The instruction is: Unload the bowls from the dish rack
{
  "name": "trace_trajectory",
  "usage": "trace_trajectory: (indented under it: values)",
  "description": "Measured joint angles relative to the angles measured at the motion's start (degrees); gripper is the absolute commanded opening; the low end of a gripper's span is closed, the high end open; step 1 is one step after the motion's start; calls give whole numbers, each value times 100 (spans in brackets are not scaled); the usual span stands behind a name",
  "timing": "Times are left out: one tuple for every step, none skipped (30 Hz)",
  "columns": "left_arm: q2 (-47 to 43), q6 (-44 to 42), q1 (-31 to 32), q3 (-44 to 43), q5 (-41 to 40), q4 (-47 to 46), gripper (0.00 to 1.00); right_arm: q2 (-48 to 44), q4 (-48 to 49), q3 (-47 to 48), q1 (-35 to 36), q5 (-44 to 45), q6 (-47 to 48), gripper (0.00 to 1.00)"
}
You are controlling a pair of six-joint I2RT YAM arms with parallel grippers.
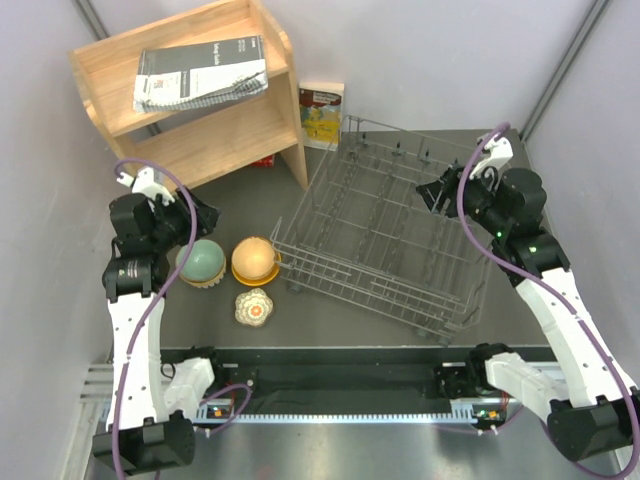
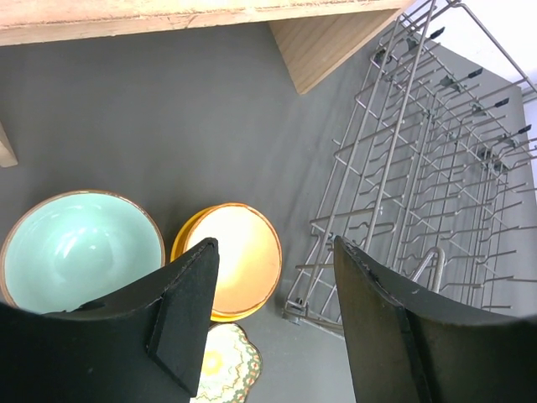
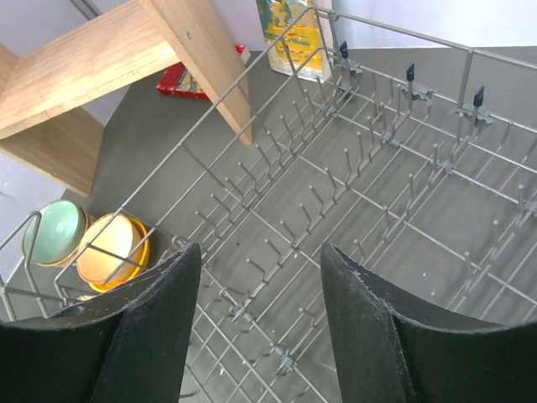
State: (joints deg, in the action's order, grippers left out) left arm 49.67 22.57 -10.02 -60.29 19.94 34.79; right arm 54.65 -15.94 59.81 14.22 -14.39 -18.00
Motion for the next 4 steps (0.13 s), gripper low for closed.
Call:
trace_trajectory:
  values:
    - [7, 0, 0, 0, 0, 0, 61, 0, 0, 0, 0, -2, -2, 59]
    - [7, 0, 0, 0, 0, -2, 60, 0, 0, 0, 0, 0, 0, 59]
    - [9, 0, 0, 2, 7, -4, 61, 0, 0, 0, 0, 0, 0, 59]
    - [9, 2, 0, 4, 13, -7, 61, 0, 0, 0, 0, 0, 0, 59]
